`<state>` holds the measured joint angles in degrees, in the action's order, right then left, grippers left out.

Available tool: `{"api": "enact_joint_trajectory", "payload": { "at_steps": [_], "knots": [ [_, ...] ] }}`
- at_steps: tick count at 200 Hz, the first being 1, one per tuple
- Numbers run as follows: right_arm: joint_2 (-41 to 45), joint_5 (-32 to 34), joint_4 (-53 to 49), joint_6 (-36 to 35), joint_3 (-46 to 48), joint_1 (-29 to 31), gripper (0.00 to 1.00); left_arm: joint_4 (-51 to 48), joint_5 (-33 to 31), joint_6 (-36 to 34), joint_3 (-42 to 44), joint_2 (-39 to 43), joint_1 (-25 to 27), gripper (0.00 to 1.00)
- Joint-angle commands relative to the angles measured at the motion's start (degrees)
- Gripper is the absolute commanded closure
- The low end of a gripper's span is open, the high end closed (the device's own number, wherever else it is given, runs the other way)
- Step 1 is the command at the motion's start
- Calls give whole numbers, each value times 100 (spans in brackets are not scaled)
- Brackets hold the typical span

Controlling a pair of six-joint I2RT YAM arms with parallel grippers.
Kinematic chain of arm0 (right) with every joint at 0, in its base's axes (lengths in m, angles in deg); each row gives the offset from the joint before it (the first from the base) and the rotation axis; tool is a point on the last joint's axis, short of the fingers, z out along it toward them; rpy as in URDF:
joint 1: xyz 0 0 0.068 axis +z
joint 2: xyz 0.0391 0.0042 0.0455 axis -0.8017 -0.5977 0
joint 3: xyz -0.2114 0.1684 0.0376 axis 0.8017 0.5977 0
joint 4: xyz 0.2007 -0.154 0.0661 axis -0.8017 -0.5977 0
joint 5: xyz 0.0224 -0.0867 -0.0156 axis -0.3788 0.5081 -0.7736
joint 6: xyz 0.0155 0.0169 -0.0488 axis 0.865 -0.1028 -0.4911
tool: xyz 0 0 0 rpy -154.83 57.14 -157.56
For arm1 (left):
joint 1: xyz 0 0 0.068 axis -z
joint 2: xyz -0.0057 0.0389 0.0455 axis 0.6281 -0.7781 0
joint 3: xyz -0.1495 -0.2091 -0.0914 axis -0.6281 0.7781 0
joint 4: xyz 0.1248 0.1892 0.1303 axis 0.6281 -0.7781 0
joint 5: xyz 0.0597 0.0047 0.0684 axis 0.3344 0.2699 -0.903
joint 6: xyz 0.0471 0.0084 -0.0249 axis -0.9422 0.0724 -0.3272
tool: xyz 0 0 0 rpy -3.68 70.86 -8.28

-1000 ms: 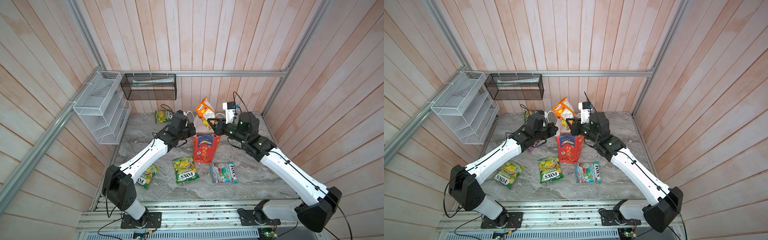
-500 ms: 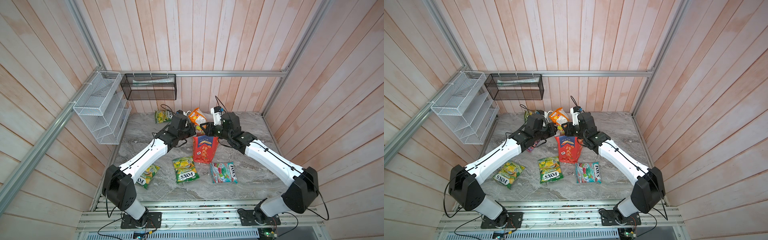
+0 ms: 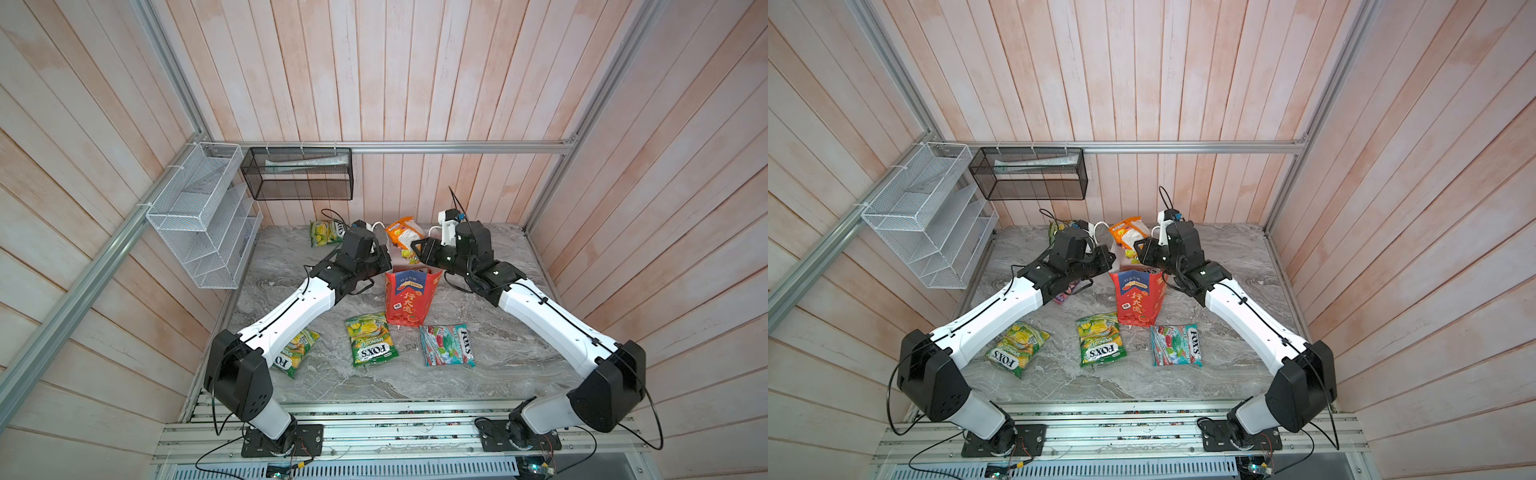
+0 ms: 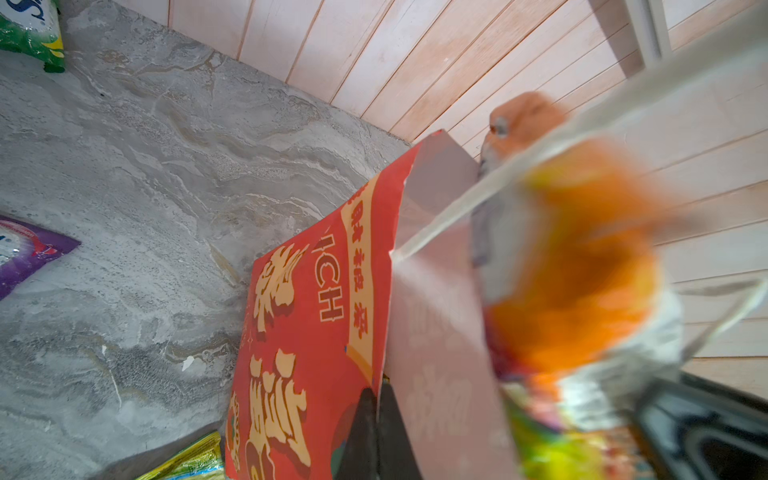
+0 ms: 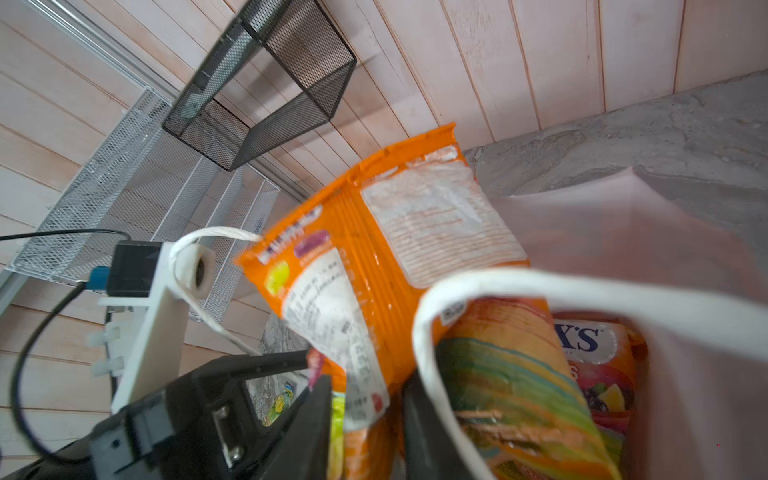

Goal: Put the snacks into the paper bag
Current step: 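Carry the orange packet over the bag and lower it inside, then open the right gripper and push the packet down into the bag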

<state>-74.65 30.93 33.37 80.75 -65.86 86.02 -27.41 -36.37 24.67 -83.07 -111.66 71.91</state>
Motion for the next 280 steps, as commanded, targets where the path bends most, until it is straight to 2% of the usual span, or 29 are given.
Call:
{"api": "enact_joint_trajectory", "payload": {
  "at_steps": [1,25,53,80,121,146,204,240,250,260,280],
  "knots": [
    [432,177,402,58,195,14,50,68,-78,-64,-145,50,-34,100],
    [724,341,456,-53,300,32,46,78,-67,-64,-135,53,-43,100],
    [1109,918,234,-365,261,119,40,82,-54,-55,-135,49,-56,100],
    [1355,1420,-53,-616,166,120,23,83,-46,-64,-134,31,-53,100],
    [1444,2292,-308,-876,120,119,3,75,-33,-79,-173,-44,-56,100],
    [1156,2690,-436,-1081,27,119,2,69,9,-81,-197,-104,-52,100],
    [11,2185,-671,-1379,-523,194,4,66,-17,-96,-195,-105,-56,100],
    [-397,2825,-894,-1567,-731,264,2,59,36,-90,-217,-136,-52,100],
    [-459,2950,-898,-1611,-749,287,6,67,25,-82,-206,-131,-52,100],
    [-480,2989,-873,-1642,-734,297,18,76,25,-82,-208,-125,-48,100],
    [-400,3041,-805,-1713,-687,299,58,93,71,-73,-207,-158,-50,100]
  ]
}}
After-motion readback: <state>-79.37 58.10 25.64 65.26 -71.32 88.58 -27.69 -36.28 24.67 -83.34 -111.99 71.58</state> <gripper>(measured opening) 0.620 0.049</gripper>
